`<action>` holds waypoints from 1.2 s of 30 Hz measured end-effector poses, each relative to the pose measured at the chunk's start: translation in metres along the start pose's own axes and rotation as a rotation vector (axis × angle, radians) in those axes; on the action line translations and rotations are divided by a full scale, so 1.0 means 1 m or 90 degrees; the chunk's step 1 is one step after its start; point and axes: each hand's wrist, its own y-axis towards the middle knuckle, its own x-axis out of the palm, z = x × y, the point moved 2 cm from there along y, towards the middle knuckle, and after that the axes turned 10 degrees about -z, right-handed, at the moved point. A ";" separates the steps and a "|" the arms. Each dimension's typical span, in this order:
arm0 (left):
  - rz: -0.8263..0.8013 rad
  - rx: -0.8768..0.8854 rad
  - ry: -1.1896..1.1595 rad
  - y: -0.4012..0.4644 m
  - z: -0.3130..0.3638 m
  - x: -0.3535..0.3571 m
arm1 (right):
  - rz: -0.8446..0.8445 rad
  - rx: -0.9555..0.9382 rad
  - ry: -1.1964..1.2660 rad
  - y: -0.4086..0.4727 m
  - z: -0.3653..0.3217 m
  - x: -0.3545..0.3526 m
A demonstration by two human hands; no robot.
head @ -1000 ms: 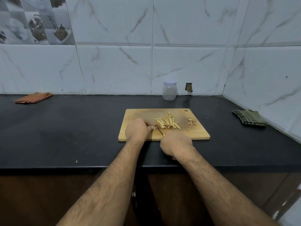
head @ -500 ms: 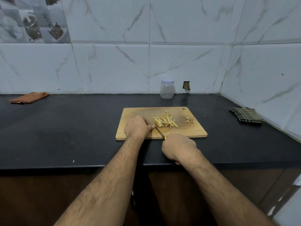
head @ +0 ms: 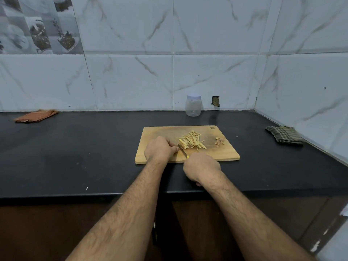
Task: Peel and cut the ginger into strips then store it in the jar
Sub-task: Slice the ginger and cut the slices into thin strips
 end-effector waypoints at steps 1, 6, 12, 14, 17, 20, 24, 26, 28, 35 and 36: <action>0.003 -0.001 0.000 0.001 0.000 0.000 | -0.002 0.002 -0.002 0.001 0.000 0.000; -0.017 0.015 0.007 0.003 -0.002 -0.001 | 0.014 -0.010 -0.004 0.001 0.001 -0.002; -0.027 0.023 0.015 0.006 -0.006 -0.003 | 0.009 -0.021 -0.005 0.001 -0.003 0.003; -0.018 0.018 0.017 0.006 -0.006 -0.002 | 0.005 -0.012 -0.001 0.002 -0.002 0.002; -0.014 0.012 0.012 0.007 -0.006 -0.001 | -0.001 0.002 0.001 0.003 -0.002 -0.001; -0.016 0.005 -0.004 0.008 -0.006 -0.001 | 0.002 -0.002 -0.008 0.003 -0.004 -0.002; -0.021 -0.002 -0.006 0.008 -0.005 -0.002 | 0.010 -0.023 -0.031 0.004 -0.011 -0.003; -0.022 -0.004 -0.009 0.008 -0.004 -0.002 | 0.005 -0.023 -0.034 0.005 -0.012 -0.002; -0.018 -0.007 -0.007 0.007 -0.004 -0.002 | -0.002 -0.021 -0.038 0.006 -0.013 -0.002; -0.022 -0.014 -0.018 0.010 -0.005 -0.001 | -0.030 -0.013 -0.067 0.011 -0.015 -0.004; -0.022 -0.015 -0.018 0.010 -0.005 -0.001 | -0.032 -0.013 -0.072 0.012 -0.016 -0.005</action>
